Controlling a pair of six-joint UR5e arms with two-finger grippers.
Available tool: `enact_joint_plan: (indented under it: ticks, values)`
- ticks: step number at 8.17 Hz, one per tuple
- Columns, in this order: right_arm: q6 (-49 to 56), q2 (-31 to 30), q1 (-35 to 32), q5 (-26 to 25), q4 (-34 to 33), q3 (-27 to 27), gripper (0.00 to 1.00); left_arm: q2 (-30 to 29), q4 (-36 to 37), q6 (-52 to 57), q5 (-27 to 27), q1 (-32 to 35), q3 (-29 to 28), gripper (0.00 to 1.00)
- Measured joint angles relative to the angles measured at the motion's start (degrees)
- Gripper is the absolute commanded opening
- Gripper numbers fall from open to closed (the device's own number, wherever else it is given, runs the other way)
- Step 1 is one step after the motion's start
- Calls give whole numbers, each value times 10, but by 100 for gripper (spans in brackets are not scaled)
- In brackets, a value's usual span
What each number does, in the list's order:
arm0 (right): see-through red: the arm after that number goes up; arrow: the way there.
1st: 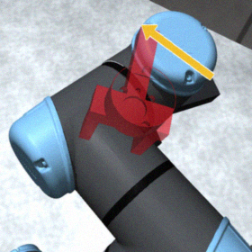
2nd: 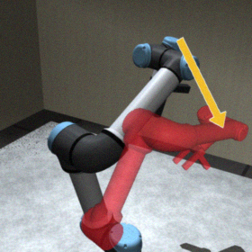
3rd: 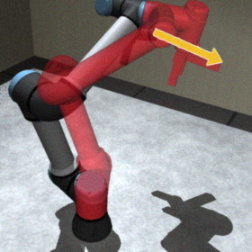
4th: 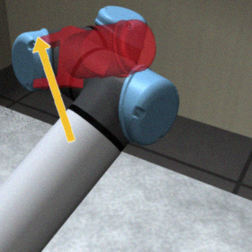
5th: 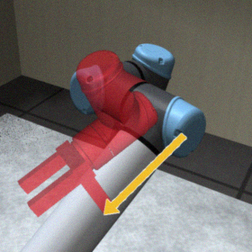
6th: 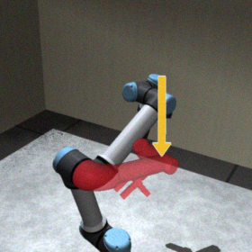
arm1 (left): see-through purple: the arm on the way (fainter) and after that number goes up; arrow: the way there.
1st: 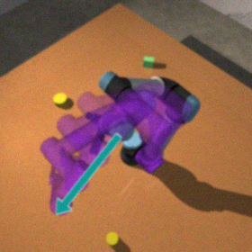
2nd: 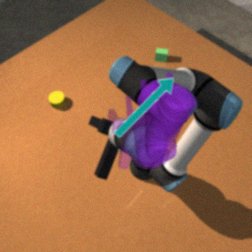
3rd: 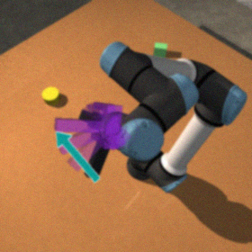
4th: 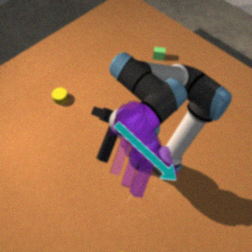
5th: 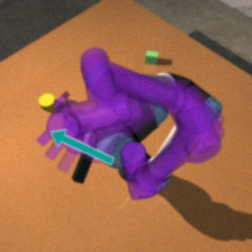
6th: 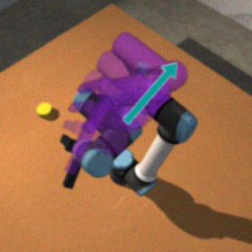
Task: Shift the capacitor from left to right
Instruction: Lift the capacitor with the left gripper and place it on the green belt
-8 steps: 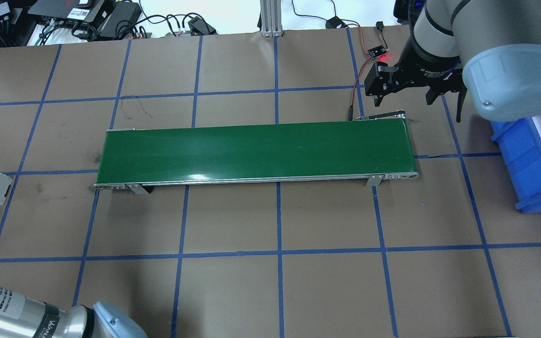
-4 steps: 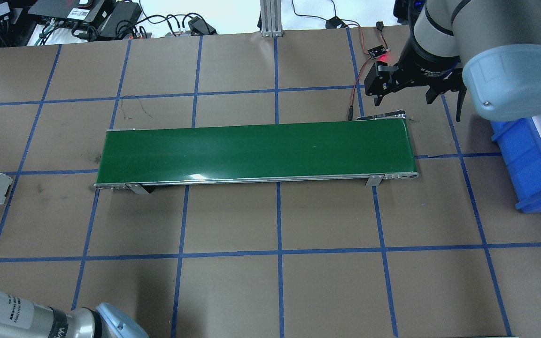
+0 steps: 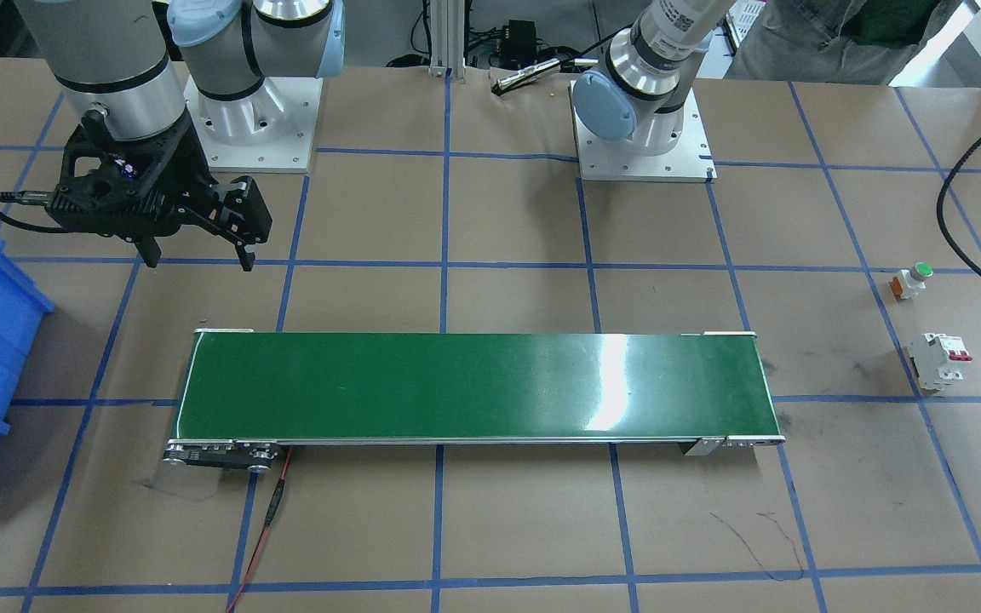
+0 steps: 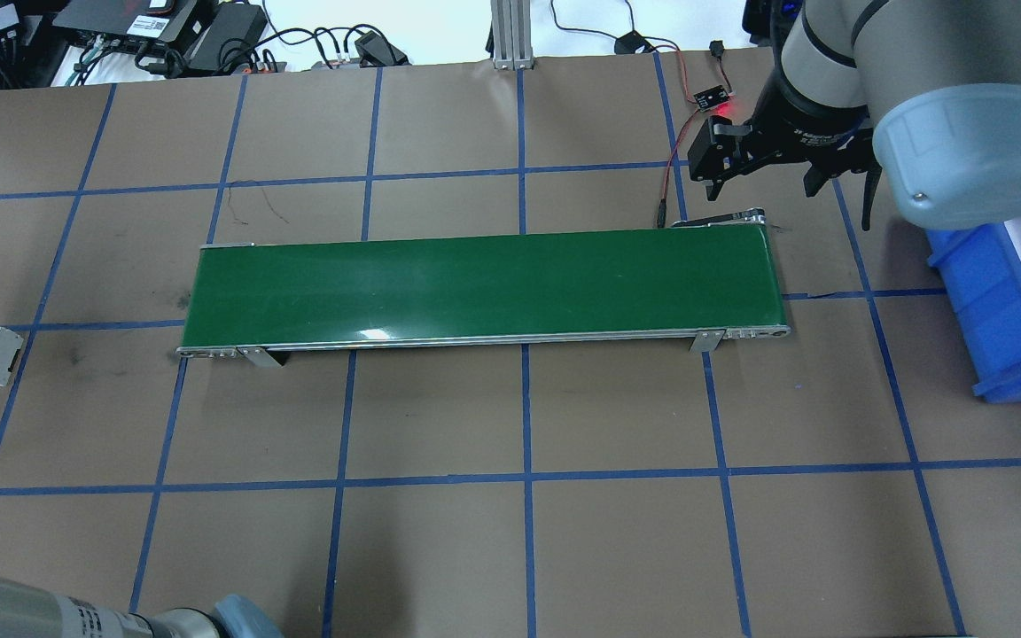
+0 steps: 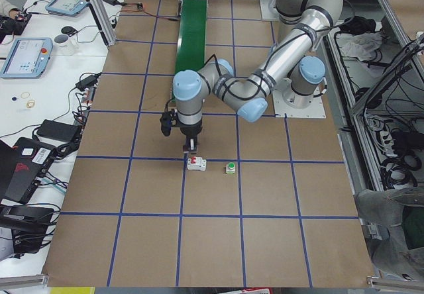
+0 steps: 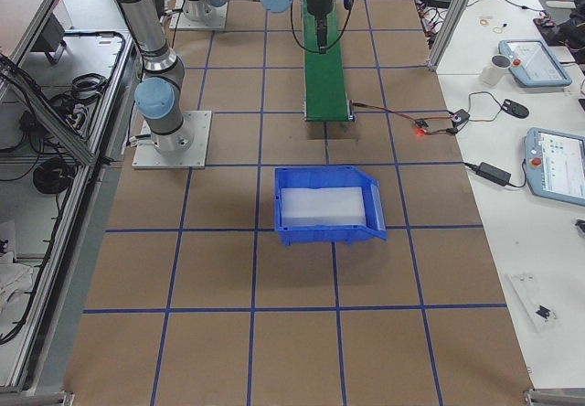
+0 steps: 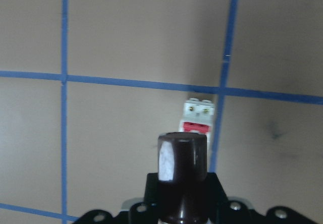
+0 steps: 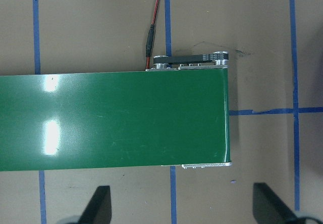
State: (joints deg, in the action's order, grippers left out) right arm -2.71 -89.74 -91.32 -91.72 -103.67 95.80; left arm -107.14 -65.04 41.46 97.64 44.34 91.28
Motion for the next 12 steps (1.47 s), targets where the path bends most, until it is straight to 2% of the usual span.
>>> enact_joint_plan:
  ticks: [3,6,9,12]
  values:
    - [0,0,0,0,-1,0,100,41,-94,-113,2,139,2,7]
    - [1,0,0,0,-1,0,100,34,-116,-259,-4,283,10,8]
    - [0,0,0,0,0,0,100,17,-105,-304,-6,333,56,7]
    - [0,0,0,0,0,-1,100,-6,-41,-300,-17,350,89,11]
